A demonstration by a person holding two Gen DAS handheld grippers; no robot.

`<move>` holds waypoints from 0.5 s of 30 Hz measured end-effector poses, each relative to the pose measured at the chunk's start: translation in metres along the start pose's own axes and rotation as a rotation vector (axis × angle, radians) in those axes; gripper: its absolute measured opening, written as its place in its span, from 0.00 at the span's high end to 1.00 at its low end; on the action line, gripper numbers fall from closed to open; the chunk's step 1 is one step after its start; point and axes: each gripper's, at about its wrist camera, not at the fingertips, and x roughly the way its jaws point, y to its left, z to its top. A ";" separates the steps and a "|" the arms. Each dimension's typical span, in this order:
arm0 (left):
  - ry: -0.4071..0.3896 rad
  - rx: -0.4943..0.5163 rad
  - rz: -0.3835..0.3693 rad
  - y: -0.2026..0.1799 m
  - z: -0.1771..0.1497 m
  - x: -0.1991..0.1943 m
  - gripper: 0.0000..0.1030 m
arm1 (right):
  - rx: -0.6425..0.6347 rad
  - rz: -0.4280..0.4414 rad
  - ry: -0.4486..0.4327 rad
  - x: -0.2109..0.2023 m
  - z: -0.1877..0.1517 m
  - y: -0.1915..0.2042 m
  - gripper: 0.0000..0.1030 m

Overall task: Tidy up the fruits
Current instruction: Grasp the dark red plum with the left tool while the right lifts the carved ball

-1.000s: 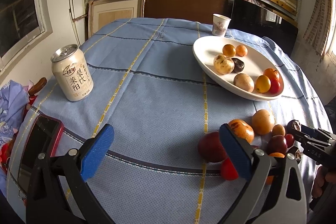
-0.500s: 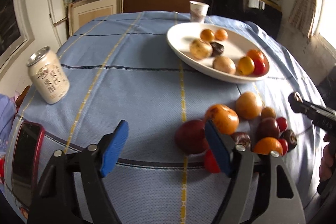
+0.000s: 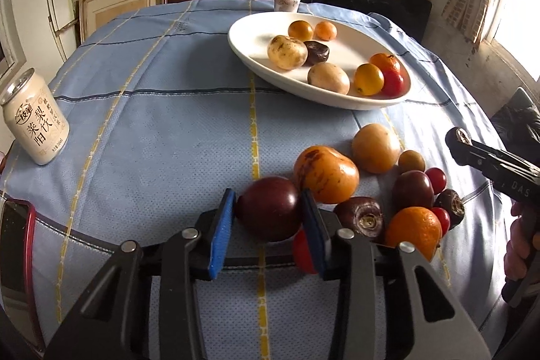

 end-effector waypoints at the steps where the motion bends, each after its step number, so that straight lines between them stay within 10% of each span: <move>1: -0.001 0.000 0.001 0.000 0.000 0.000 0.63 | 0.000 0.000 0.000 0.000 0.000 0.000 0.54; 15: -0.145 0.027 0.074 -0.008 -0.005 -0.033 0.64 | -0.067 0.016 -0.123 -0.021 0.001 0.013 0.54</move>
